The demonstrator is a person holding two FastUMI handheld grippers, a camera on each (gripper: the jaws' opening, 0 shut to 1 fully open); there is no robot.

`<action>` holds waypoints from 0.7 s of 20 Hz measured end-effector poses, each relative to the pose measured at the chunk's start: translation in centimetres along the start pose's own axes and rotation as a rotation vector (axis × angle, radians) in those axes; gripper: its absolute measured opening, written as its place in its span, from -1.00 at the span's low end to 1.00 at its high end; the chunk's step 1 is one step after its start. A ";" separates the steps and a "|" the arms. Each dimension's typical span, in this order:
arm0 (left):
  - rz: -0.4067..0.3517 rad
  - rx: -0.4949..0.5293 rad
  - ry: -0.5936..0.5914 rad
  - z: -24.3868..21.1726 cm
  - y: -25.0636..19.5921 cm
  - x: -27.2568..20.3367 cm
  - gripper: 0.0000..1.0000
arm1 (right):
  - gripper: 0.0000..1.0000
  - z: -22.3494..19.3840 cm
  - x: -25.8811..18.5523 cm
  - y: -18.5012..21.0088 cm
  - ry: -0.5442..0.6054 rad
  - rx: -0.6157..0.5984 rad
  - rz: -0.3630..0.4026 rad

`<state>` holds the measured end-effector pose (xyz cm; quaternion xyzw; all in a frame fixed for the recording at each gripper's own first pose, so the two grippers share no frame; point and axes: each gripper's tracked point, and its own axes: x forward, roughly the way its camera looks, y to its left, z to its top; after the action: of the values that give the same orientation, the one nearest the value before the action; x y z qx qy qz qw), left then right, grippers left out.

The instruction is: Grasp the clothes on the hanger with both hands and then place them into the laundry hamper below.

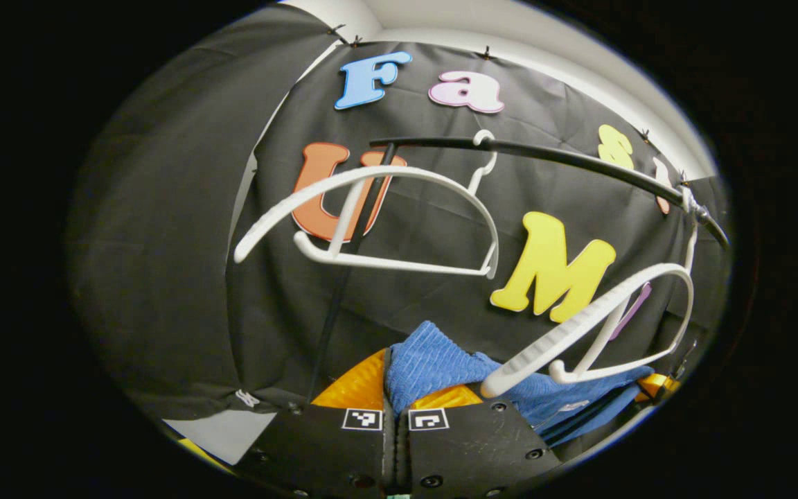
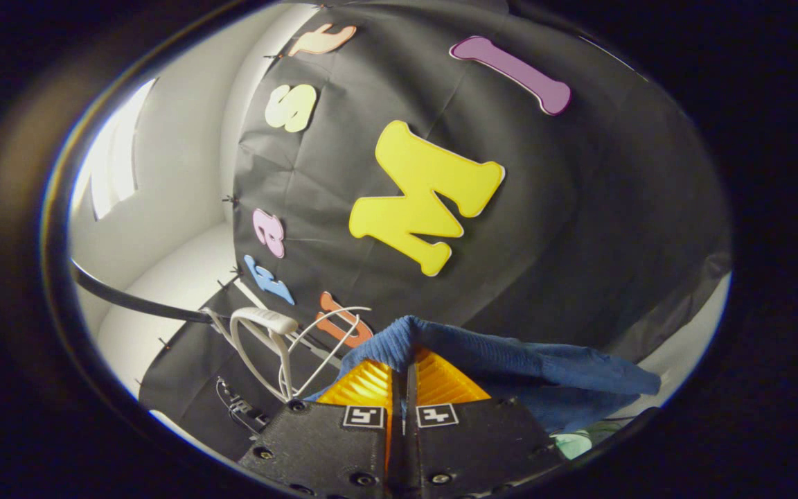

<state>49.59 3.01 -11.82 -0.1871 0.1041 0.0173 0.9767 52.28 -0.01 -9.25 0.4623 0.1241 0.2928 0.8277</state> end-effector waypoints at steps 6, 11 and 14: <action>0.032 -0.007 0.060 -3.5 1.3 -1.5 -1.00 | -0.92 -3.0 -1.2 -1.1 0.052 -0.017 -0.055; 0.047 0.038 0.111 -6.4 0.9 -3.8 -0.91 | -0.92 -6.0 -2.6 -1.5 0.106 -0.029 -0.089; 0.049 0.048 0.133 -7.2 -0.1 -6.0 -1.00 | -0.92 -7.3 -4.0 0.1 0.143 -0.059 -0.078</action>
<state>42.30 0.31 -17.06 -0.1615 0.1736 0.0261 0.9711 45.60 2.64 -13.38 0.4104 0.1921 0.2959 0.8409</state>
